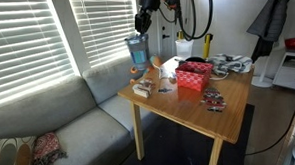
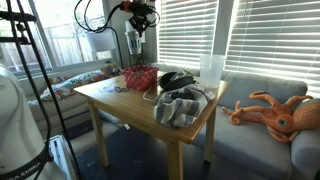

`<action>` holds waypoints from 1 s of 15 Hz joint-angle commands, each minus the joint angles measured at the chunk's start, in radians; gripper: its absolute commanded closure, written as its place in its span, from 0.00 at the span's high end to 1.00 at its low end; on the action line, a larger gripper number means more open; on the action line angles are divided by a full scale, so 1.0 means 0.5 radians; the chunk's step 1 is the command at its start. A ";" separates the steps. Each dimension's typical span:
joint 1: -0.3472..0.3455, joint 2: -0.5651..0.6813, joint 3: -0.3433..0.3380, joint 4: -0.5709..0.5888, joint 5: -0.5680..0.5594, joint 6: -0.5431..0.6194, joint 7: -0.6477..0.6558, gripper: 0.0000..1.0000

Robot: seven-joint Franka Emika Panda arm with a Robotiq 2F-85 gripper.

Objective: Pick up the silver cup and put it on the two wooden blocks on the top left side of the table

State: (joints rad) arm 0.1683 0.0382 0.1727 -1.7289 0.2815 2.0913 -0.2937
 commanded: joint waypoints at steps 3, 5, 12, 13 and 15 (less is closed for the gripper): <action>0.005 -0.020 0.021 -0.173 0.080 0.147 -0.113 0.01; 0.008 -0.028 0.032 -0.235 0.113 0.218 -0.169 0.01; 0.018 -0.020 0.064 -0.387 0.121 0.514 -0.267 0.01; 0.016 -0.014 0.066 -0.397 0.133 0.529 -0.282 0.01; 0.011 -0.014 0.066 -0.415 0.171 0.538 -0.306 0.01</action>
State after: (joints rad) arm 0.1749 0.0458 0.2030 -1.9067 0.3133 2.3336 -0.4057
